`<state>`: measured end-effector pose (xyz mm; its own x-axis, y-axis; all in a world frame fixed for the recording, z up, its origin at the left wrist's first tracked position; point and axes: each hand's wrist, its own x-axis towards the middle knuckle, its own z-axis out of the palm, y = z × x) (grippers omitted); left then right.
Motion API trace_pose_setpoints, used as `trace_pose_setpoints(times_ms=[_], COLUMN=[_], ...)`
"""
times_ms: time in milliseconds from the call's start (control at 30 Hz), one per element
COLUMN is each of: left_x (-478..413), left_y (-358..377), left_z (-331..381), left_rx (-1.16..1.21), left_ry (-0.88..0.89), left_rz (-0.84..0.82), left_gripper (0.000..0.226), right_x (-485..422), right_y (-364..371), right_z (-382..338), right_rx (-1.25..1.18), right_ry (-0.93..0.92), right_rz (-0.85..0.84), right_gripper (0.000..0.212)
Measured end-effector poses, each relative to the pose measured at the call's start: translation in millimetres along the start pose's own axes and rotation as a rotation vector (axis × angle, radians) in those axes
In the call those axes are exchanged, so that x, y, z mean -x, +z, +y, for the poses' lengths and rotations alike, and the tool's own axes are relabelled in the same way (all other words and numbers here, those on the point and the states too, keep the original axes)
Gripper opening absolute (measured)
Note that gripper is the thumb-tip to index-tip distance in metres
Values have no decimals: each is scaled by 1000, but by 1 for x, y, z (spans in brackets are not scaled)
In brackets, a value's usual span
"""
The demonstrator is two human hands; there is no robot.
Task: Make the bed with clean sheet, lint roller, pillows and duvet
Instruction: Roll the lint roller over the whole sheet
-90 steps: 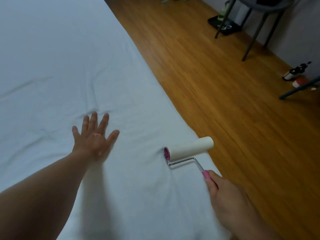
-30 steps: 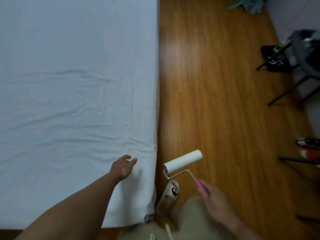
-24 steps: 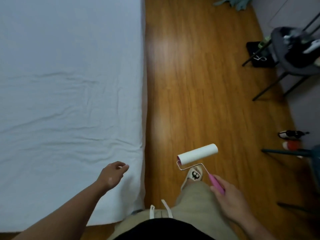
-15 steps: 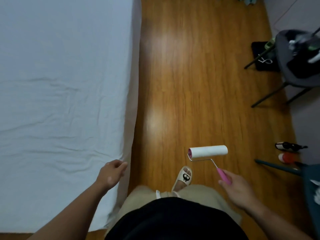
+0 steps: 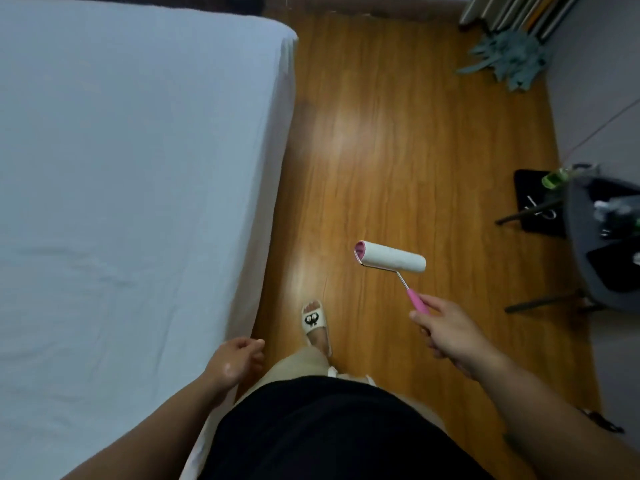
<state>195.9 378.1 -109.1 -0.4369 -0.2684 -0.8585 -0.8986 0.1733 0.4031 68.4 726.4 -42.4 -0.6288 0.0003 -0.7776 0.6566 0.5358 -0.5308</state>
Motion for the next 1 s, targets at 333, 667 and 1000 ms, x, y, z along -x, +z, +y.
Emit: trace_pose_setpoints(times_ms=[333, 667, 1000], left_x=[-130, -217, -339], left_y=[-34, -43, -88], left_z=[387, 575, 732], left_rx=[-155, 10, 327], left_ry=[369, 197, 86], left_rz=[-46, 33, 96], left_gripper=[29, 26, 25], right_x=[-113, -330, -506], right_y=[-121, -246, -295], right_z=[-107, -348, -629], right_rx=[-229, 81, 301], right_ry=[146, -85, -280], right_rz=[223, 85, -49], right_gripper=[43, 37, 48])
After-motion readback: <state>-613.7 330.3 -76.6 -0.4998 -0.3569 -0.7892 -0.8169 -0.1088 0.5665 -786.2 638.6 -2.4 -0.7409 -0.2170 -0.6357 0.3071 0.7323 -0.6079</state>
